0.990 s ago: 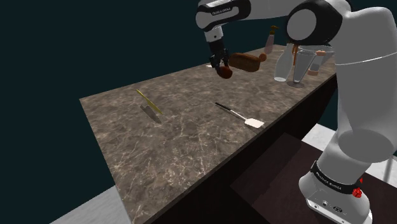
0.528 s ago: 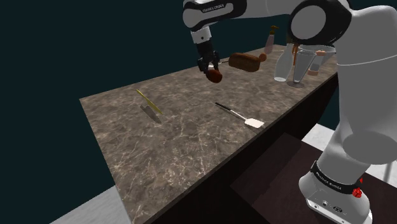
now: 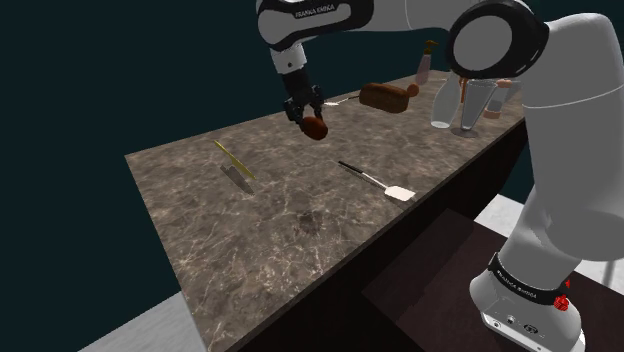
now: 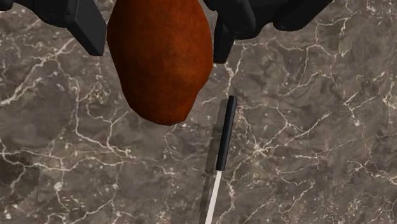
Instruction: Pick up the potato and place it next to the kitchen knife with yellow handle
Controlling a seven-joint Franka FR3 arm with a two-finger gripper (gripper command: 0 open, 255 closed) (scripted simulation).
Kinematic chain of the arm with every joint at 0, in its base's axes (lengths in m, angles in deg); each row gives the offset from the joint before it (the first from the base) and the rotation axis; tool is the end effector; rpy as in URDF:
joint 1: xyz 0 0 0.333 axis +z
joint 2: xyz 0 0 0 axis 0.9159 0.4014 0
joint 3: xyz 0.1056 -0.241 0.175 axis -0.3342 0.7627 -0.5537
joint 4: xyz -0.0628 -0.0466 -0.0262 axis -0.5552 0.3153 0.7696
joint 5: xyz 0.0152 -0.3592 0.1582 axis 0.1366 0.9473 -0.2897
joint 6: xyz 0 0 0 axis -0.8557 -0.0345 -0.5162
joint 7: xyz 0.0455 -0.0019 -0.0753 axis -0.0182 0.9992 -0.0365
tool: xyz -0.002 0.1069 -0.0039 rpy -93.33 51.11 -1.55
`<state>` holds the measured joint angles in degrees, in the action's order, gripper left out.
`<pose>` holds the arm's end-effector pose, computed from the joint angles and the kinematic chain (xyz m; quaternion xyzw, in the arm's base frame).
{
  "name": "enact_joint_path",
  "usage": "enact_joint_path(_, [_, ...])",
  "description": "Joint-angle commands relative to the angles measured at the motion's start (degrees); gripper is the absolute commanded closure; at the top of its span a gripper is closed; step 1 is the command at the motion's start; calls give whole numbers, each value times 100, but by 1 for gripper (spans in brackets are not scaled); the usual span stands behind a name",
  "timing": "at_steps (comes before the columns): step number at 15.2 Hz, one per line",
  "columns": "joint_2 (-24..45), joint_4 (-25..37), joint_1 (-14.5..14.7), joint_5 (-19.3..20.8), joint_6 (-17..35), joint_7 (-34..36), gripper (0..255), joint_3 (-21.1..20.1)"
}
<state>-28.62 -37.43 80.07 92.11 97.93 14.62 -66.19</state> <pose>0.6499 0.1332 0.4724 0.9853 0.0473 -0.1420 0.0824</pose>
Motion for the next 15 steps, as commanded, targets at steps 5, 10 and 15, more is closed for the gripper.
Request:
enact_joint_path(5, [517,835,495,-108,-384,668,255,-207])
enact_joint_path(10, [559,595,563,-127,-111,788,255,-237])
enact_joint_path(15, [532,167,555,-129,290,816,255,-239])
